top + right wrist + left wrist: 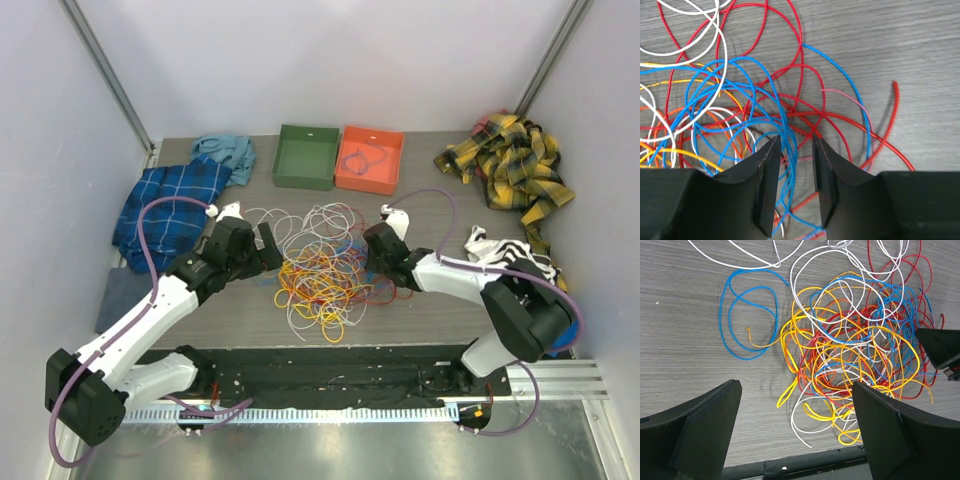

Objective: Untangle the cables

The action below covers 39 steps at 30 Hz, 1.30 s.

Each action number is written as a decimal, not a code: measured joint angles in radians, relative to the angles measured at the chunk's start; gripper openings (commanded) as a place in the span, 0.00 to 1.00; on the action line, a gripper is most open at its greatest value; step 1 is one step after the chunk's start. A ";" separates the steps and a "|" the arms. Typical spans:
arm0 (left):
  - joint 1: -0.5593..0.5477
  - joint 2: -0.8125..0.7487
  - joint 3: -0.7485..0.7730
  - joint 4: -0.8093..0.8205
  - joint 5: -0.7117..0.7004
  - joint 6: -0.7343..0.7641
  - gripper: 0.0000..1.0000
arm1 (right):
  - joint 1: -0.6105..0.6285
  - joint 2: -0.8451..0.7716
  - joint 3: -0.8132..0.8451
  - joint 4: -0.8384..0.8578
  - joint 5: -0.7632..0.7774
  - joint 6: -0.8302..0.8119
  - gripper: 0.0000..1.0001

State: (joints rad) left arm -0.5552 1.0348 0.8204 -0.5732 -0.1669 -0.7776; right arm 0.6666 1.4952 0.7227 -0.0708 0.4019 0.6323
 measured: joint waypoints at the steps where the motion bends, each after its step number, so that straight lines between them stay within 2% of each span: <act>1: 0.000 0.000 0.000 0.000 0.001 0.000 0.98 | 0.000 0.021 0.008 0.005 -0.002 -0.002 0.40; 8: 0.000 0.000 0.000 0.000 0.001 0.000 0.98 | 0.000 0.138 0.115 0.037 -0.002 -0.030 0.37; 11: 0.000 0.002 0.000 0.000 0.001 0.000 0.98 | 0.000 0.178 0.158 0.036 0.003 -0.043 0.30; 14: 0.000 0.004 0.000 0.000 0.000 0.000 0.98 | 0.000 0.196 0.164 0.032 0.005 -0.050 0.17; 15: 0.000 0.004 0.000 0.000 0.000 0.000 0.98 | 0.000 0.198 0.164 0.029 0.005 -0.051 0.07; 17: 0.000 0.004 0.000 0.000 0.001 0.000 0.98 | -0.001 0.198 0.164 0.028 0.007 -0.055 0.01; 21: 0.000 0.004 0.000 0.000 0.001 0.000 0.98 | -0.001 0.182 0.161 0.014 0.008 -0.051 0.01; 24: 0.000 0.003 0.000 0.001 0.000 0.000 0.98 | 0.000 0.094 0.157 -0.039 0.013 -0.052 0.01; 28: 0.000 -0.002 0.000 0.011 0.004 0.002 0.98 | 0.013 -0.143 0.178 -0.113 0.015 -0.057 0.01; 31: 0.000 -0.008 0.008 0.049 0.029 0.003 0.97 | 0.022 -0.299 0.276 -0.157 0.003 -0.063 0.01; 35: -0.004 -0.004 0.036 0.140 0.086 0.002 0.97 | 0.029 -0.402 0.439 -0.180 -0.028 -0.066 0.01; 37: -0.018 0.012 0.062 0.190 0.107 0.001 0.96 | 0.031 -0.435 0.472 -0.186 -0.042 -0.066 0.27; 38: -0.026 0.022 0.074 0.209 0.114 0.001 0.96 | 0.031 -0.449 0.474 -0.190 -0.047 -0.067 0.48; 39: -0.033 0.033 0.087 0.228 0.121 0.000 0.96 | 0.031 -0.452 0.473 -0.204 -0.050 -0.068 0.53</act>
State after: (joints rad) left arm -0.5884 1.0676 0.9073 -0.3454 -0.0460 -0.7773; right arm 0.6975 1.0431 1.1954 -0.2752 0.3523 0.5648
